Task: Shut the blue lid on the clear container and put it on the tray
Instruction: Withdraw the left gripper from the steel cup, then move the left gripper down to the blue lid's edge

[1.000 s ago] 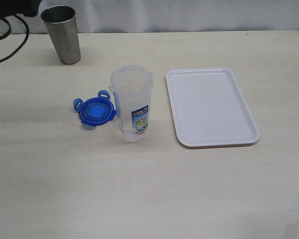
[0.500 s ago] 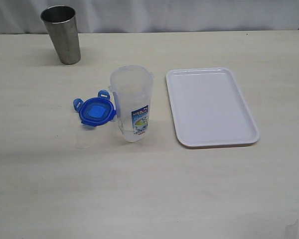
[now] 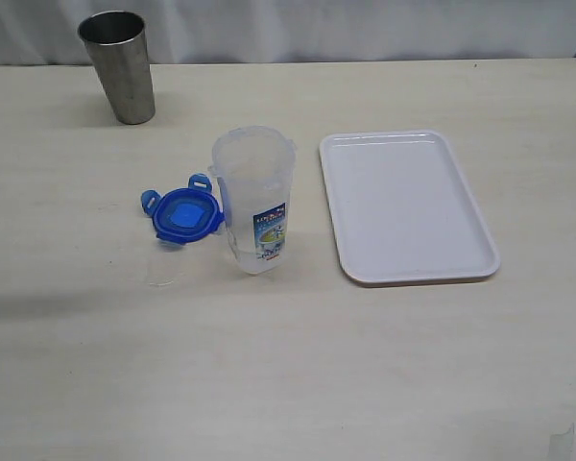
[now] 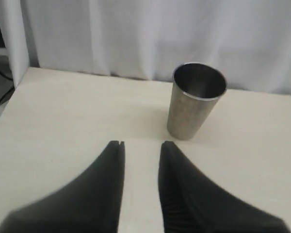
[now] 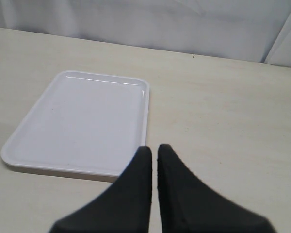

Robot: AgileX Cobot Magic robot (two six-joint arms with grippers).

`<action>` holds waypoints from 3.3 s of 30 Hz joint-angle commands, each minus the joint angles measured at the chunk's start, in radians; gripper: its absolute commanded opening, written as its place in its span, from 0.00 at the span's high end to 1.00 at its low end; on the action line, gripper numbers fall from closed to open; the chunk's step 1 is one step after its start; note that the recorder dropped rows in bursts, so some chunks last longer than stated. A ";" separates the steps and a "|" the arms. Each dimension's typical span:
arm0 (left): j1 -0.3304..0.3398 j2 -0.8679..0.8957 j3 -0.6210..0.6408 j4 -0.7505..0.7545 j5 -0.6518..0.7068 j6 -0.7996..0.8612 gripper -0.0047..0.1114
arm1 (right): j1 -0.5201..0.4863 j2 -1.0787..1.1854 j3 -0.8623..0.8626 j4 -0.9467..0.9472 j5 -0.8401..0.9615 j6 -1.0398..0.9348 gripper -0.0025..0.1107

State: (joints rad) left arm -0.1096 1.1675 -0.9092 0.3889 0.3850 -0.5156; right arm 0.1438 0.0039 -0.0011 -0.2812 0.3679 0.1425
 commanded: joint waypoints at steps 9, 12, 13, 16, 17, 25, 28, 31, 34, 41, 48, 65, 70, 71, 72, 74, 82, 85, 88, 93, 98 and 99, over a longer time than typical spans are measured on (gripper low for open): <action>-0.008 0.202 -0.018 -0.539 0.099 0.622 0.85 | -0.002 -0.004 0.001 0.003 0.001 0.002 0.94; -0.008 0.239 -0.022 -0.539 -0.030 0.623 0.85 | -0.002 -0.004 0.001 0.003 0.001 0.002 0.94; -0.008 0.249 -0.022 -0.539 -0.085 0.623 0.85 | -0.002 -0.004 0.001 0.003 0.001 0.002 0.94; -0.008 0.289 -0.022 -0.552 -0.273 0.594 0.85 | -0.002 -0.004 0.001 0.003 0.001 0.002 0.94; -0.008 0.303 -0.022 -0.574 -0.329 0.574 0.85 | -0.002 -0.004 0.001 0.003 0.001 0.002 0.94; 0.031 0.286 -0.081 -0.501 -0.347 0.607 0.89 | -0.002 -0.004 0.001 0.003 0.001 0.002 0.94; 0.068 0.293 -0.239 -0.215 -0.015 0.577 0.96 | -0.002 -0.004 0.001 0.003 0.001 0.002 0.94; 0.060 0.299 -0.351 0.266 0.365 0.267 0.96 | -0.002 -0.004 0.001 0.003 0.001 0.002 0.94; 0.064 0.344 -0.367 0.171 0.579 0.304 0.96 | -0.002 -0.004 0.001 0.003 0.001 0.002 0.94; 0.062 0.461 -0.336 -0.626 0.658 0.773 0.89 | -0.002 -0.004 0.001 0.003 0.001 0.002 0.94; -0.021 0.461 -0.153 -0.831 0.463 0.890 0.65 | -0.002 -0.004 0.001 0.003 0.001 0.002 0.94; -0.228 0.559 -0.024 -0.828 0.068 0.803 0.59 | -0.002 -0.004 0.001 0.003 0.001 0.002 0.94; -0.204 0.693 -0.159 -0.724 0.155 0.806 0.57 | -0.002 -0.004 0.001 0.003 0.001 0.002 0.94; -0.204 0.709 -0.179 -0.706 0.157 0.806 0.58 | -0.002 -0.004 0.001 0.003 0.001 0.002 0.94; -0.204 0.723 -0.198 -0.685 0.157 0.806 0.58 | -0.002 -0.004 0.001 0.003 0.001 0.002 0.94; -0.204 0.752 -0.243 -0.621 0.163 0.806 0.58 | -0.002 -0.004 0.001 0.003 0.001 0.002 0.94; -0.204 0.840 -0.268 -0.581 0.116 0.813 0.58 | -0.002 -0.004 0.001 0.003 0.001 0.002 0.94; -0.204 0.842 -0.268 -0.582 0.091 0.813 0.58 | -0.002 -0.004 0.001 0.003 0.001 0.002 0.94; -0.204 0.842 -0.268 -0.581 0.089 0.813 0.58 | -0.002 -0.004 0.001 0.003 0.001 0.002 0.94; -0.204 0.847 -0.268 -0.565 0.093 0.813 0.58 | -0.002 -0.004 0.001 0.003 0.001 0.002 0.94; -0.204 0.883 -0.268 -0.565 0.093 0.813 0.58 | -0.002 -0.004 0.001 0.003 0.001 0.002 0.94; -0.204 0.891 -0.268 -0.565 0.091 0.813 0.58 | -0.002 -0.004 0.001 0.003 0.001 0.002 0.94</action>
State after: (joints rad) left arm -0.3146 2.0400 -1.1686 -0.1813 0.4859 0.2985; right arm 0.1438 0.0039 -0.0011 -0.2812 0.3679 0.1425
